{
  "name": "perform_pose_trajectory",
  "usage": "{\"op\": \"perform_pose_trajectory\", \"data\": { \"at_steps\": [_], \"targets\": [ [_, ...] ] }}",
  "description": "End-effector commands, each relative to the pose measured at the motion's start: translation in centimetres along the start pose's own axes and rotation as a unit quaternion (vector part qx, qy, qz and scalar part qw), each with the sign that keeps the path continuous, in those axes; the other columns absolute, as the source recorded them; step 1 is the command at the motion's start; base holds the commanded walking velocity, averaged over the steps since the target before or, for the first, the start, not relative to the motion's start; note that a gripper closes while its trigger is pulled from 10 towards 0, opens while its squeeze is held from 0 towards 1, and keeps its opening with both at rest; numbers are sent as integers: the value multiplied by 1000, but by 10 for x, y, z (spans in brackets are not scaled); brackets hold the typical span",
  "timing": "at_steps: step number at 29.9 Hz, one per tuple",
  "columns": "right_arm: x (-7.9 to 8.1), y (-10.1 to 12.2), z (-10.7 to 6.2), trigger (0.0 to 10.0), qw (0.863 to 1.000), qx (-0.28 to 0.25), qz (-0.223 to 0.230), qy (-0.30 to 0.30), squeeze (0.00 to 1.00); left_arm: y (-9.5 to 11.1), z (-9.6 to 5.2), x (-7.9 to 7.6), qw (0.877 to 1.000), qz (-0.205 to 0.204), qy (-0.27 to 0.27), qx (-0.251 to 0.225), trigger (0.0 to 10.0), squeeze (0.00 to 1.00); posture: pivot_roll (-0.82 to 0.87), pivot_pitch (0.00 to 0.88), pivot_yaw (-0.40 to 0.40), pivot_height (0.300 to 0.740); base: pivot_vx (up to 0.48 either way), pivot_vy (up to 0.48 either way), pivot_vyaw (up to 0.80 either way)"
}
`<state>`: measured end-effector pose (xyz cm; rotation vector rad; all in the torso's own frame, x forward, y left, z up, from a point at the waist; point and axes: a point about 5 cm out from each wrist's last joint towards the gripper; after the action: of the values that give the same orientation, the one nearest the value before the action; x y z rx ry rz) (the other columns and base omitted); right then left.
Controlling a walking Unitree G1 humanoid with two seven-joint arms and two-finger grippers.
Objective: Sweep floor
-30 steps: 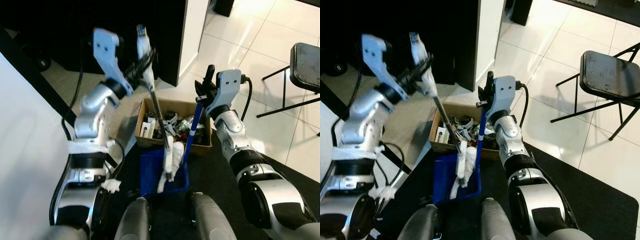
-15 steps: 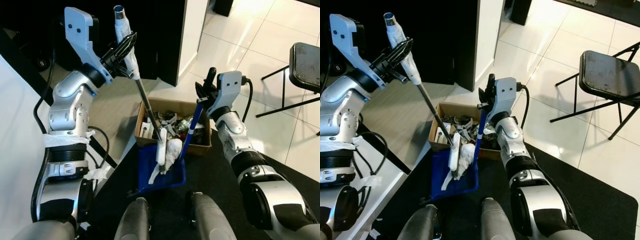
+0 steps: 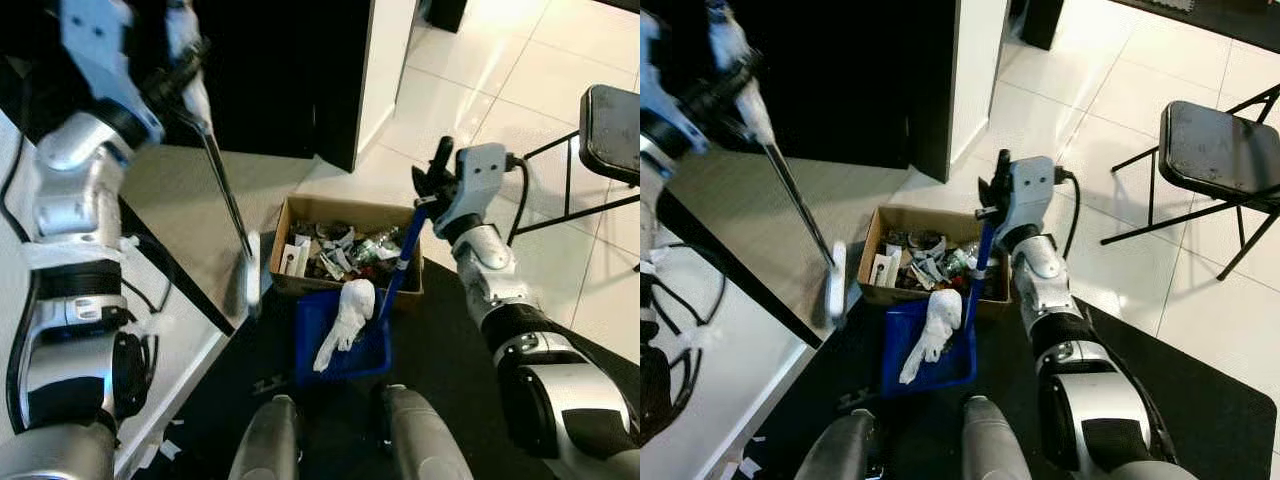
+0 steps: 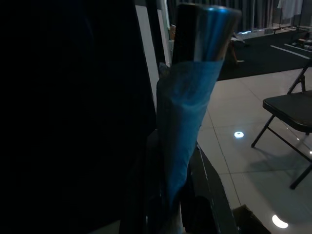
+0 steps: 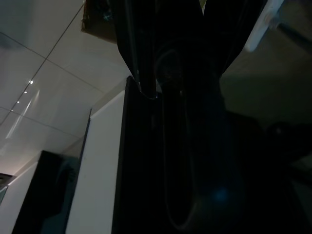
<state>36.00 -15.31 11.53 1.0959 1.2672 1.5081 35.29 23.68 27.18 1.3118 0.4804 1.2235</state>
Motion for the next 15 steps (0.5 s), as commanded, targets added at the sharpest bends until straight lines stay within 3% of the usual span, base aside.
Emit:
{"op": "perform_pose_trajectory", "data": {
  "at_steps": [1,7,11,15],
  "targets": [
    [-12,21,8,10000,999,-35,12,-21,0,-9,-6,-3,1000,11,-8,15,10000,0,37,68,-11,740,0,0,0],
    [-30,54,17,10000,996,-78,25,-33,0,-37,-15,-19,998,11,-14,54,10000,0,29,71,-12,740,0,0,0],
    [-37,64,19,10000,995,-90,21,-37,0,-43,-18,-21,998,16,-16,64,10000,0,28,70,-14,740,0,0,0],
    [-54,87,21,10000,993,-110,2,-48,0,-48,-24,-21,997,21,-9,72,10000,0,30,69,-18,740,0,0,0]
  ]
}}
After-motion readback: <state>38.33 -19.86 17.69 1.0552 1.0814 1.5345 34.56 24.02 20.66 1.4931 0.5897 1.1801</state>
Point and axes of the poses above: a point about 5 cm out from each wrist's last joint towards the gripper, its own z axis pointing out of the wrist towards the gripper, its own y axis along the axis of the wrist's last joint, x = y × z, and after that the axes turned 4 degrees about z, right-handed
